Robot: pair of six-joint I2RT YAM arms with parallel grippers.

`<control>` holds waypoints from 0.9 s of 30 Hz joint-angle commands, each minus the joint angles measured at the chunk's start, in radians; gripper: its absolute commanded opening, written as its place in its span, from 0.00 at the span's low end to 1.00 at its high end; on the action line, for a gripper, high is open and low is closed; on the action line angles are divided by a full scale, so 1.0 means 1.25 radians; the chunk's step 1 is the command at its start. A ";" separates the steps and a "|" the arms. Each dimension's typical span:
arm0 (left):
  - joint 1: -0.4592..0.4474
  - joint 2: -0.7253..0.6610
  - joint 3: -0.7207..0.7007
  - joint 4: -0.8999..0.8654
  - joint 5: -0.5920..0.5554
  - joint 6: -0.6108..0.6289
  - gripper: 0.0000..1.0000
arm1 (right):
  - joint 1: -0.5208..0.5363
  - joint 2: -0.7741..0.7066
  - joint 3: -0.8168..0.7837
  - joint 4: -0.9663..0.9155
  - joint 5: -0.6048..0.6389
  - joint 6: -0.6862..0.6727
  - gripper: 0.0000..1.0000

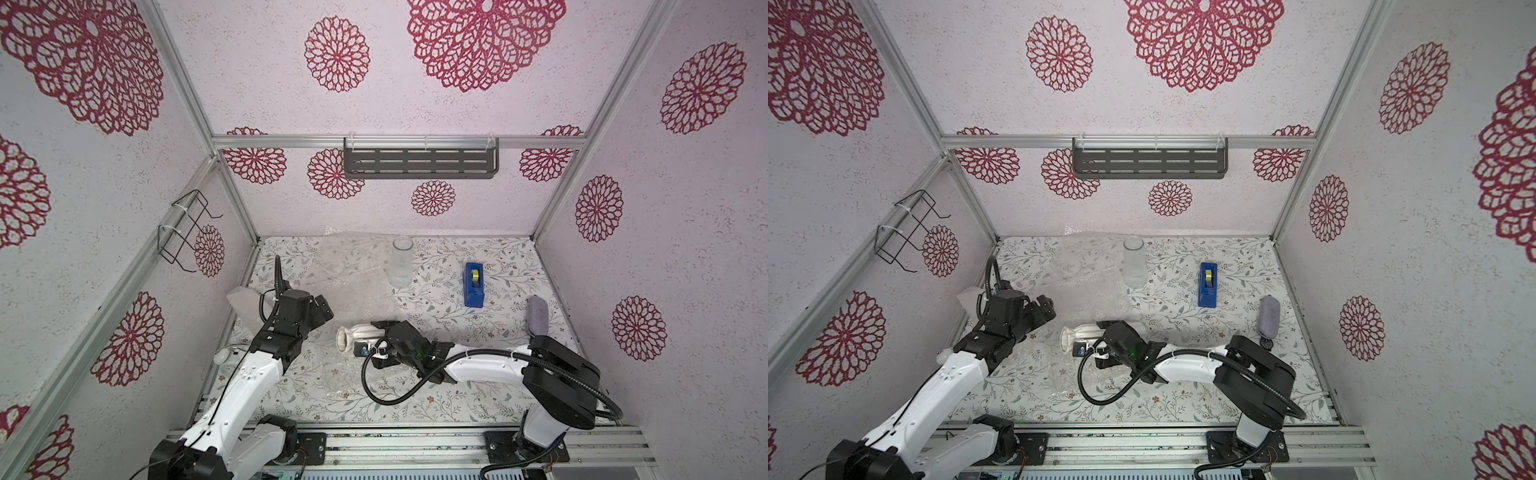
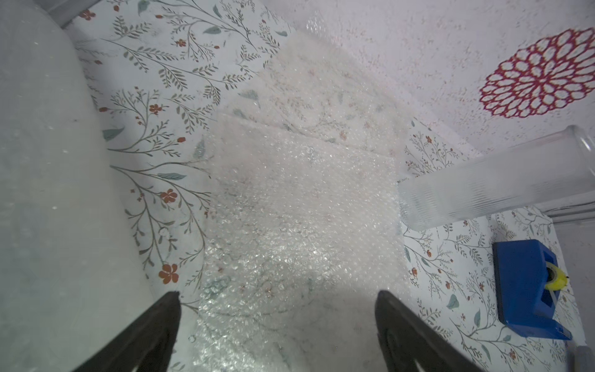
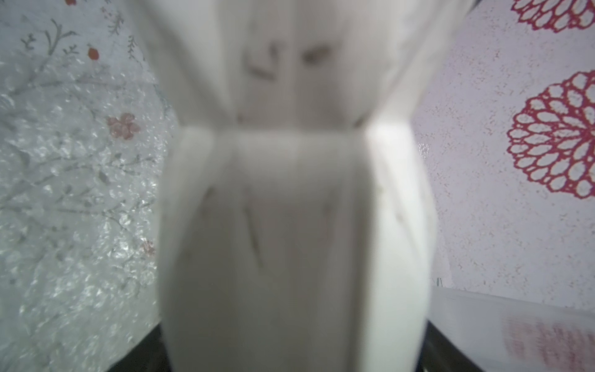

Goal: Wrap vases in bubble wrap
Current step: Place the vase in bubble wrap.

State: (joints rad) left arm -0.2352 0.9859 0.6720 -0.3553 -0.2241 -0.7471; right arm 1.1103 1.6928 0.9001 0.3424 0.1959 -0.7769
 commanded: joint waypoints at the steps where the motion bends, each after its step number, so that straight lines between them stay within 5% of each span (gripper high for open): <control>1: 0.007 -0.070 -0.031 -0.035 -0.072 -0.019 0.97 | 0.021 0.026 0.041 0.000 0.052 -0.060 0.54; 8: 0.009 -0.168 -0.077 -0.068 -0.102 -0.021 0.97 | 0.051 0.106 0.088 -0.027 0.057 -0.080 0.58; 16: 0.014 -0.212 -0.088 -0.090 -0.107 -0.005 0.98 | 0.065 0.170 0.109 -0.039 0.032 -0.091 0.79; 27: 0.020 -0.154 -0.097 -0.066 -0.040 -0.010 0.98 | 0.067 0.144 0.086 -0.020 -0.032 -0.085 0.91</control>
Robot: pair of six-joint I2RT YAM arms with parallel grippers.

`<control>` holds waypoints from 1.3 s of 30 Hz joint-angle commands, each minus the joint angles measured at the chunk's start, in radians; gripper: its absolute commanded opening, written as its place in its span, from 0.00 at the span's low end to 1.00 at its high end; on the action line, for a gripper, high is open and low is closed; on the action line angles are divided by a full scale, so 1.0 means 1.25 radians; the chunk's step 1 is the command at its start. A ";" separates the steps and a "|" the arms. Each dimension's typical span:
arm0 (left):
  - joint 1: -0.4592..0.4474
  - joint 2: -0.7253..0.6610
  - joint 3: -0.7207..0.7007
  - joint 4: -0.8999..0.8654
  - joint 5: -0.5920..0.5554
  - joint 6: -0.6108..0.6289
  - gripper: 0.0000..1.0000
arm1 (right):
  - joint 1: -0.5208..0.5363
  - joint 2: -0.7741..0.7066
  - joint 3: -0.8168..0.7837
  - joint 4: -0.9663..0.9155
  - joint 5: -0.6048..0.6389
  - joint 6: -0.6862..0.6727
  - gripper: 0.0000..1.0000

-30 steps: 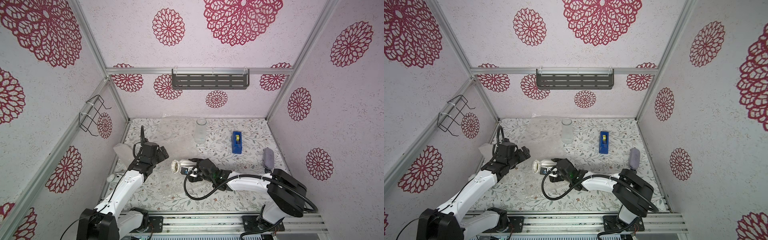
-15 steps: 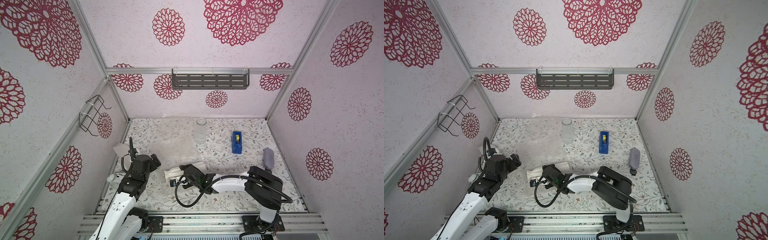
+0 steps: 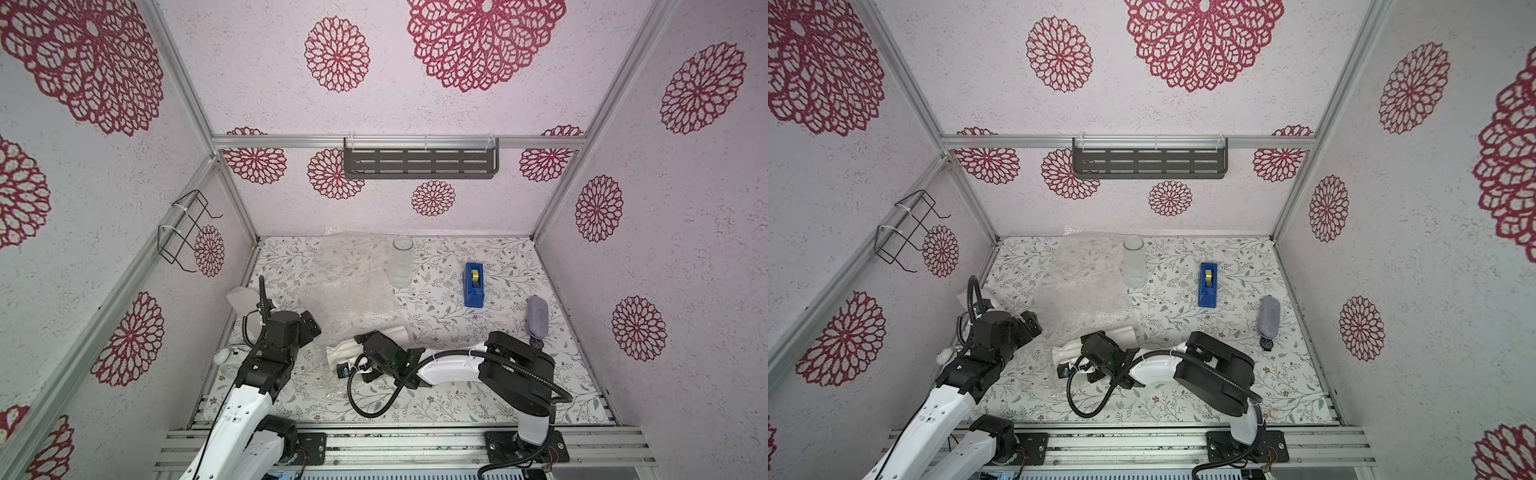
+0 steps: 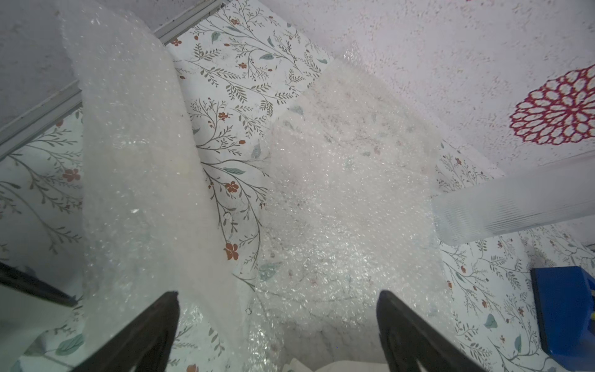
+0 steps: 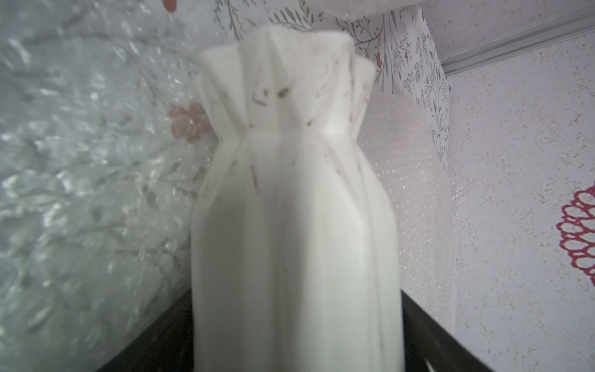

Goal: Wrap vases in bubble wrap
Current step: Place the vase in bubble wrap, then wrap the vase in bubble wrap.

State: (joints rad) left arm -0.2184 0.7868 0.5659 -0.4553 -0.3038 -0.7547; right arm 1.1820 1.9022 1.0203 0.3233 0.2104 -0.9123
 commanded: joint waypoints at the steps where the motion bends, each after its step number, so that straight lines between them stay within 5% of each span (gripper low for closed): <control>1: 0.007 0.007 -0.020 0.019 0.034 -0.011 0.98 | 0.011 -0.023 -0.011 -0.005 -0.038 0.021 0.91; 10: 0.005 0.084 -0.011 0.042 0.116 -0.013 0.97 | 0.014 -0.072 -0.080 0.124 -0.023 0.016 0.99; 19: -0.073 0.324 0.091 0.069 0.163 0.045 0.89 | 0.046 -0.266 -0.220 0.130 0.040 0.111 0.98; 28: -0.124 0.425 0.184 0.055 0.153 0.055 0.89 | 0.101 -0.421 -0.351 0.032 0.032 0.235 0.77; 39: -0.163 0.516 0.241 0.050 0.166 0.058 0.87 | 0.138 -0.291 -0.394 0.137 0.084 0.264 0.61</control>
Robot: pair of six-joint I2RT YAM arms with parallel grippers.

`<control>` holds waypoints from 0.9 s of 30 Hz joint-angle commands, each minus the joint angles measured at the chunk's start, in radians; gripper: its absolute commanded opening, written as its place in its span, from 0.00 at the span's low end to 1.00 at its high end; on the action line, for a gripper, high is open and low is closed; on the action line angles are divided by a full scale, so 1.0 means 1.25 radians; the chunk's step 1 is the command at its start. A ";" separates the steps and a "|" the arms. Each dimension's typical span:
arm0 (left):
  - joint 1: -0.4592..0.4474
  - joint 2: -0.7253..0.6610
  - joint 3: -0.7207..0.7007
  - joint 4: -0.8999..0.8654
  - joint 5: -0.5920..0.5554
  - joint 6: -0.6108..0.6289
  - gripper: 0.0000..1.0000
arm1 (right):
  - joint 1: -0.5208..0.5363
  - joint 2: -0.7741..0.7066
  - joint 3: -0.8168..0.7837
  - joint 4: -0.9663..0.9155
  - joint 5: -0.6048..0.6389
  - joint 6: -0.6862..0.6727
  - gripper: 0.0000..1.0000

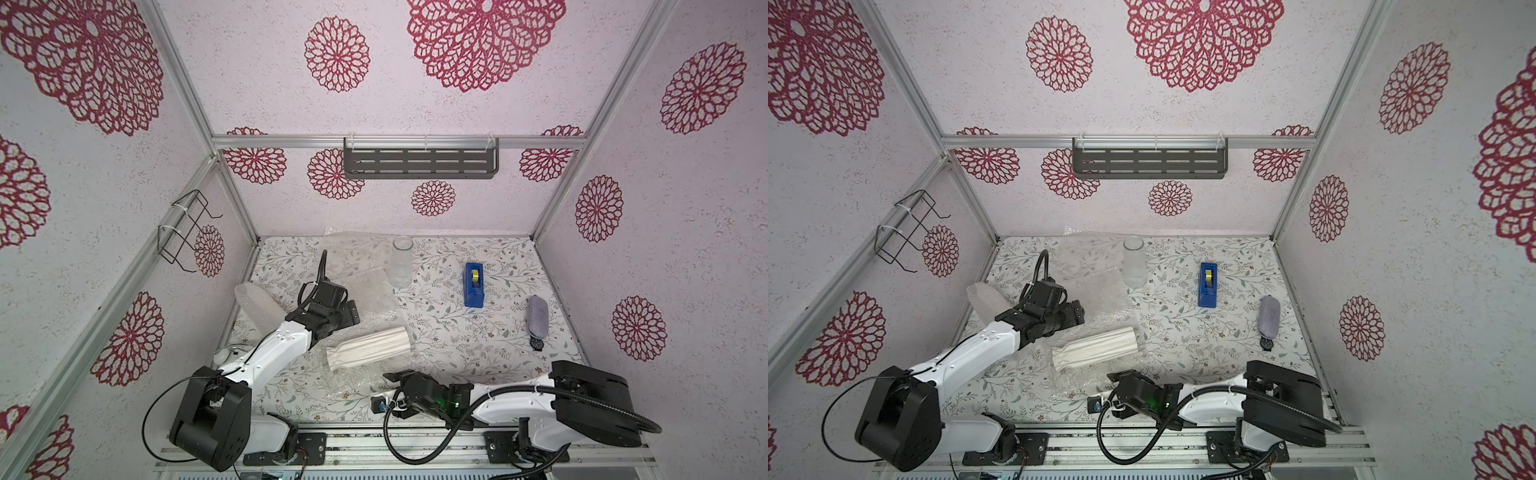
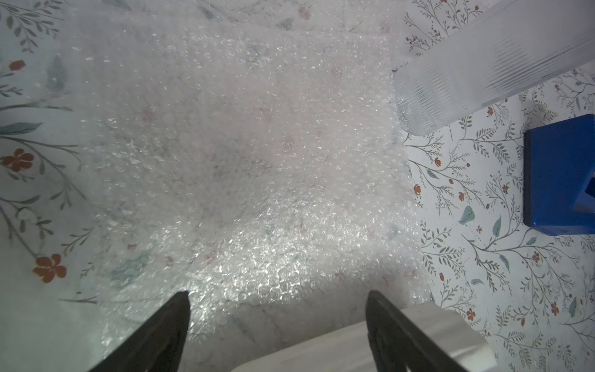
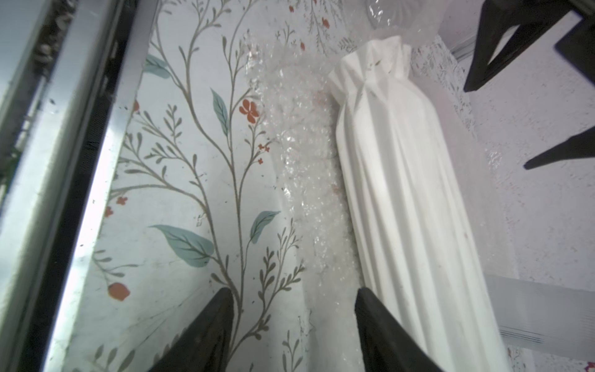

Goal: Wrap vases in bubble wrap
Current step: Wrap the vase in bubble wrap.

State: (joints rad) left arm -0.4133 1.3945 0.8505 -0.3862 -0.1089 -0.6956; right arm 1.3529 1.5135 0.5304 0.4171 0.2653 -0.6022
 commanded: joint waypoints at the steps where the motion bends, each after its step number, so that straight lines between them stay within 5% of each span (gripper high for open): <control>1: -0.008 0.040 0.018 -0.005 0.016 0.010 0.87 | 0.001 0.035 -0.001 0.074 0.049 0.006 0.61; 11: -0.015 0.094 0.025 0.001 0.048 0.009 0.85 | -0.016 0.149 0.022 0.157 0.100 -0.036 0.41; 17: -0.024 0.111 0.030 0.002 0.043 0.015 0.85 | -0.018 0.173 0.038 0.207 0.138 -0.051 0.00; 27: -0.035 0.132 0.046 -0.019 0.024 0.014 0.85 | -0.020 0.146 0.024 0.304 0.182 -0.050 0.00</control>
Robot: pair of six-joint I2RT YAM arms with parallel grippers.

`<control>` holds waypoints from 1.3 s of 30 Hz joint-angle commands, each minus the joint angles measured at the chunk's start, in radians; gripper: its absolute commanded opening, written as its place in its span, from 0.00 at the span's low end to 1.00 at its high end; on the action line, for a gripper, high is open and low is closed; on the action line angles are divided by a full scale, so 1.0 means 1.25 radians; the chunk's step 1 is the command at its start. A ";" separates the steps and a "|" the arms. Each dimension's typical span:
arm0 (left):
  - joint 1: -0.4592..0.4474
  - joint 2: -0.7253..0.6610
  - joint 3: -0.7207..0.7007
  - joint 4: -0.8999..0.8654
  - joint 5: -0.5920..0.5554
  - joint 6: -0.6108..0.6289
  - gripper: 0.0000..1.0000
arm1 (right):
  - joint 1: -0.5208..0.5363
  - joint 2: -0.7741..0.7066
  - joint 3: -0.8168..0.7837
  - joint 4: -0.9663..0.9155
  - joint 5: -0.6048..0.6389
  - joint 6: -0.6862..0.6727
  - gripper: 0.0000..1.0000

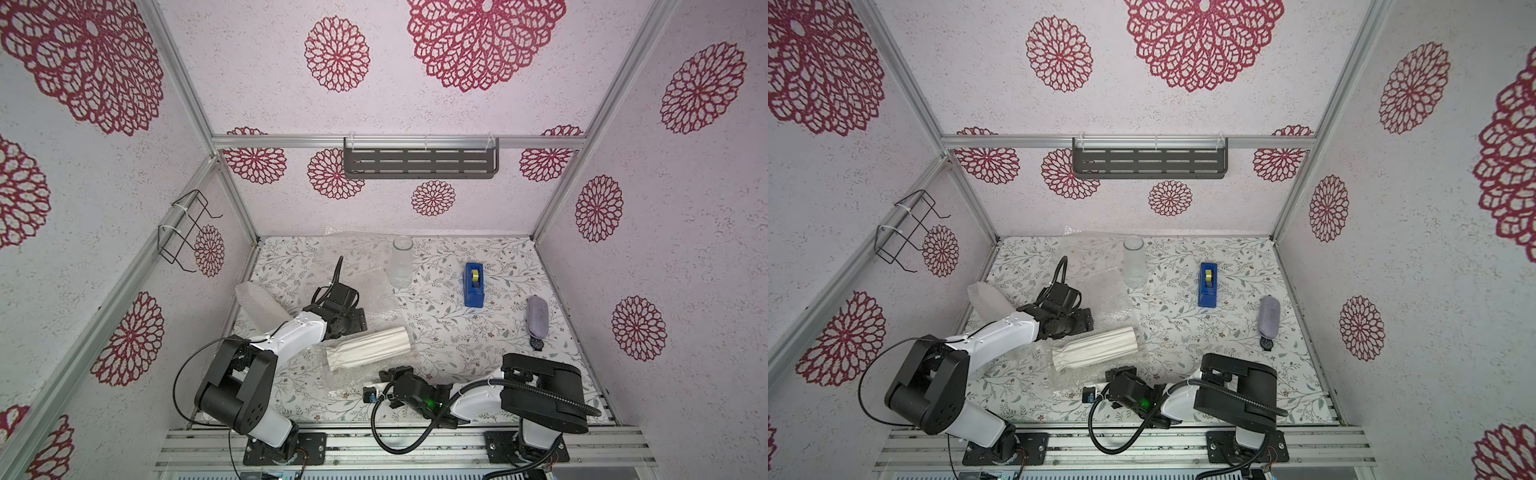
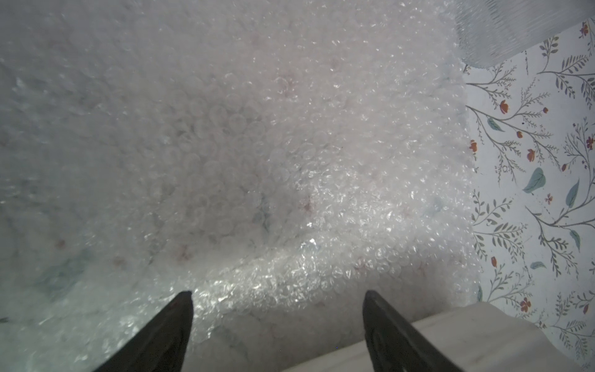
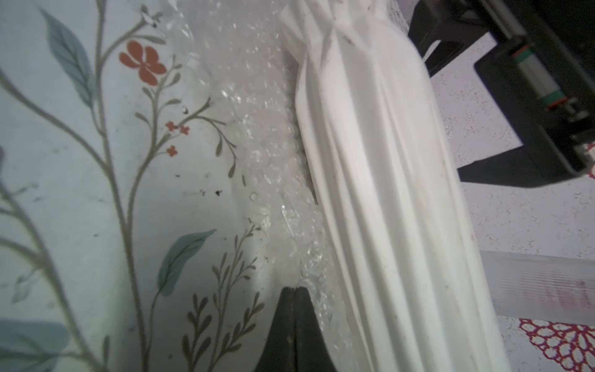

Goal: Wrap vases in bubble wrap
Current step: Wrap the vase in bubble wrap.

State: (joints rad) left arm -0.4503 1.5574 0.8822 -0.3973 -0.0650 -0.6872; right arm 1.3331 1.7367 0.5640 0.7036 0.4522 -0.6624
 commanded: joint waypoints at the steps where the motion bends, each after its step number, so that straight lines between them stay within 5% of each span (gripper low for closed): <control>1: -0.008 0.001 0.021 -0.012 -0.014 0.007 0.85 | -0.004 -0.036 -0.008 0.092 0.033 -0.003 0.00; 12: -0.006 0.011 0.002 0.002 -0.038 0.007 0.86 | -0.035 -0.041 0.002 0.184 0.046 -0.006 0.00; 32: -0.006 -0.001 0.001 -0.002 -0.039 0.012 0.86 | -0.059 -0.097 -0.013 0.055 -0.069 0.033 0.00; 39: -0.006 -0.002 0.006 0.004 -0.037 0.013 0.86 | -0.034 -0.138 -0.063 -0.033 -0.134 0.057 0.36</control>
State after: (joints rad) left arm -0.4538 1.5627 0.8841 -0.4053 -0.1024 -0.6815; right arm 1.2778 1.5875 0.5041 0.7029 0.3309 -0.6102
